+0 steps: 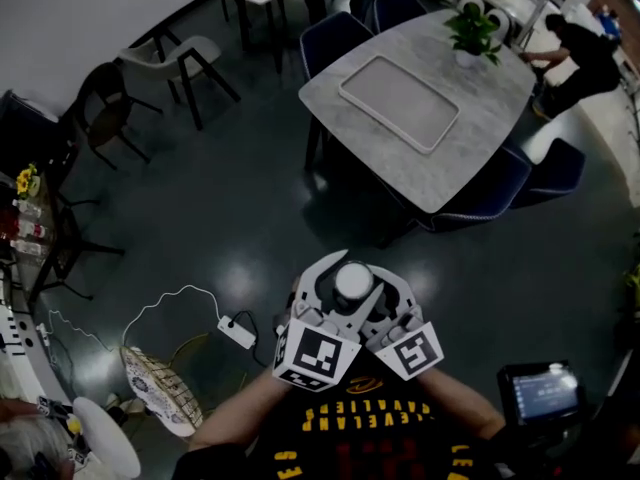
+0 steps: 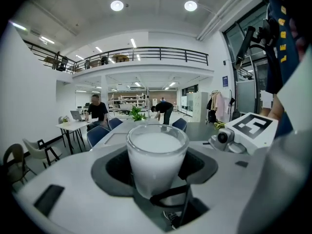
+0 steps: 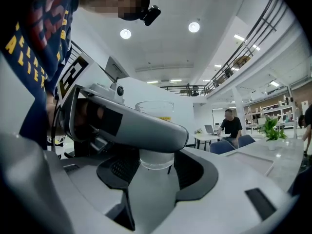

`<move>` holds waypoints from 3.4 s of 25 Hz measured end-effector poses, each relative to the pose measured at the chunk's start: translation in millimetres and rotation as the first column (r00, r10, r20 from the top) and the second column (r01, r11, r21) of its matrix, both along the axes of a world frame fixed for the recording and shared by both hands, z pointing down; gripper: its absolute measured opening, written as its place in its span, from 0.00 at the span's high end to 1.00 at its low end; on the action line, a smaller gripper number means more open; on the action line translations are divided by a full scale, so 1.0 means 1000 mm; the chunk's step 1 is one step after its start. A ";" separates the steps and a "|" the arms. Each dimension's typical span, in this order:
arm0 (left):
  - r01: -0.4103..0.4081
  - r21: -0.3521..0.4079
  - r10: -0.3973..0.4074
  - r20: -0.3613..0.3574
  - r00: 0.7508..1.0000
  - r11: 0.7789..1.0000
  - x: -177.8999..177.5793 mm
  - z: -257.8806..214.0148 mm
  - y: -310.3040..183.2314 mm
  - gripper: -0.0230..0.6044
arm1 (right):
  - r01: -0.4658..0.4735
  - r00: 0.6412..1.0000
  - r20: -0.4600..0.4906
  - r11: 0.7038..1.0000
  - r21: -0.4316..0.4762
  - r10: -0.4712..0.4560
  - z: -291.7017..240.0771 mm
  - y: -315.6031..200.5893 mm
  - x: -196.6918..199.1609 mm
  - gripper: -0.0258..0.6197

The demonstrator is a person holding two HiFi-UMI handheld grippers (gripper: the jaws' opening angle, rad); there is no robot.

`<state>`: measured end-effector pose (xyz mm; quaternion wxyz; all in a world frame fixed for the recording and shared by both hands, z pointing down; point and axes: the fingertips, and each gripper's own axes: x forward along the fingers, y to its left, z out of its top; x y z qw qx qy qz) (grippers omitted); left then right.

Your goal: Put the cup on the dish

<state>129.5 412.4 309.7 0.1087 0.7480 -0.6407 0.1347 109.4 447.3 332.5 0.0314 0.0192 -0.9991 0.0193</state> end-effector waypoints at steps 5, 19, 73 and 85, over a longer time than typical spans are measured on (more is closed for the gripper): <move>0.071 0.026 -0.071 0.001 0.997 0.997 -0.031 -0.011 -0.034 0.55 | 0.038 0.999 0.033 0.999 0.006 -0.038 -0.008 -0.033 -0.027 0.61; 0.106 0.031 -0.105 -0.031 0.994 0.994 -0.069 -0.011 -0.151 0.55 | 0.009 1.000 -0.003 0.999 -0.034 -0.009 -0.001 -0.163 -0.061 0.61; -0.277 0.037 0.277 0.015 0.961 0.960 -0.164 0.009 -0.463 0.55 | -0.294 0.952 -0.082 0.956 0.002 0.293 0.022 -0.481 -0.164 0.61; -0.401 0.032 0.400 0.021 0.916 0.916 -0.185 0.040 -0.512 0.55 | -0.389 0.907 -0.176 0.921 -0.005 0.382 0.055 -0.533 -0.188 0.61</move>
